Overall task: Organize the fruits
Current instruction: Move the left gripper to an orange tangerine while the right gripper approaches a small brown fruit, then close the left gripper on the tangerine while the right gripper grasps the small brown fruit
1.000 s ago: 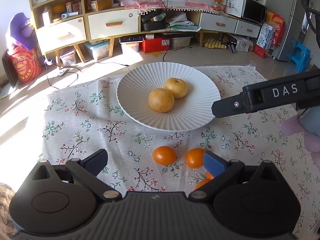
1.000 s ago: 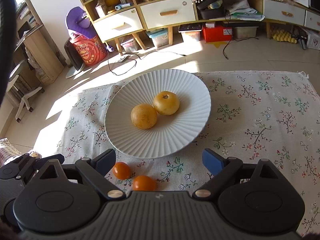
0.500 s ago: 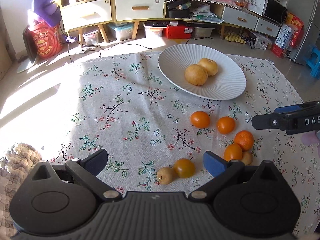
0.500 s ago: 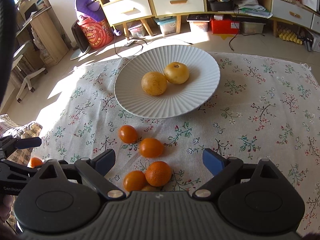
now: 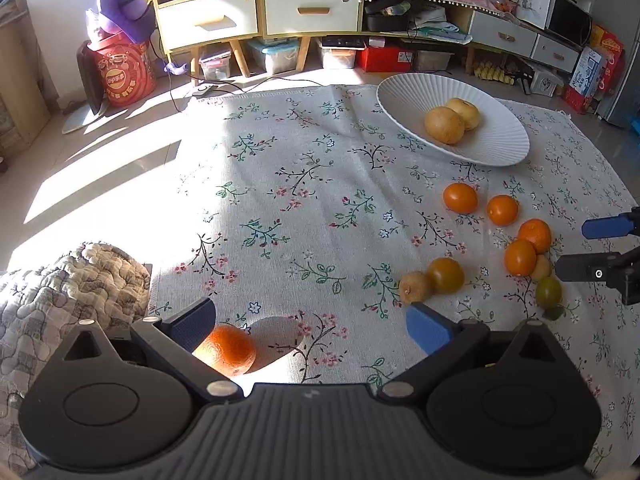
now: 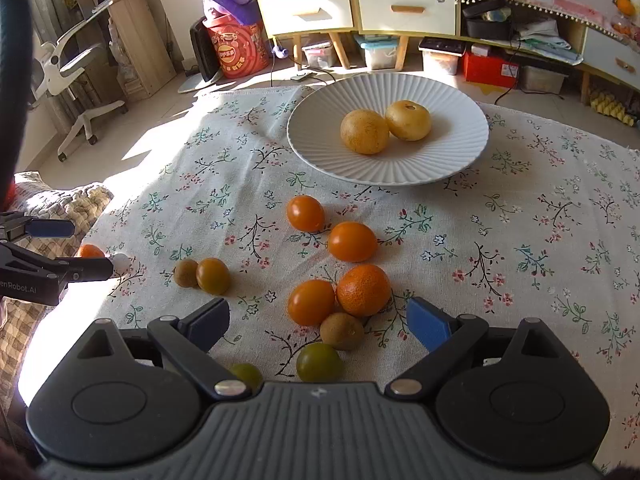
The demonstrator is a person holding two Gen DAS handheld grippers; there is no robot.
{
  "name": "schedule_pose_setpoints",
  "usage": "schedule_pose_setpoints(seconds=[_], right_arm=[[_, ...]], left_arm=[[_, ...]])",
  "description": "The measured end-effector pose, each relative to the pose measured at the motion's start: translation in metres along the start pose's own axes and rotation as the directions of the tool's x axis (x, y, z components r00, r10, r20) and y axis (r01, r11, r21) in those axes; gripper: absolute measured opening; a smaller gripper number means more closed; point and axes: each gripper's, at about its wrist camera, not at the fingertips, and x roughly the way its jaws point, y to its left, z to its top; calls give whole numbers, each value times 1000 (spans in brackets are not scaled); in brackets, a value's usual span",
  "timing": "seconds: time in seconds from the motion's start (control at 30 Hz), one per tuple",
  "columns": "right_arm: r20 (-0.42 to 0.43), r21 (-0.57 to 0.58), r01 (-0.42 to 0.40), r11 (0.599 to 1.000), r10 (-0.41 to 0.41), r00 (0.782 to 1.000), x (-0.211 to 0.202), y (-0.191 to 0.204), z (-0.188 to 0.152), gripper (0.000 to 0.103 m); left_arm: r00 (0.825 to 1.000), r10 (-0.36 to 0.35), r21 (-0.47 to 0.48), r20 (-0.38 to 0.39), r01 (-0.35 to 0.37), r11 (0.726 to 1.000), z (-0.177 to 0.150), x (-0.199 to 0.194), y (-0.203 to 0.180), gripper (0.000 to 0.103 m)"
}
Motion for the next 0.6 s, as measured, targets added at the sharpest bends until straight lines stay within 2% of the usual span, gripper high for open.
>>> schedule_pose_setpoints(seconds=[0.4, 0.5, 0.6], right_arm=[[37, -170, -106, 980, 114, 993, 8, 48, -18, 95], [45, -234, -127, 964, 141, 989, 9, 64, -22, 95], [41, -271, -152, 950, 169, 985, 11, 74, -25, 95]], left_arm=[[998, 41, 88, 38, -45, 995, -33, 9, 21, 94], [998, 46, 69, 33, -48, 996, -35, 12, 26, 90], [999, 37, 57, 36, -39, 998, -35, 12, 27, 82]])
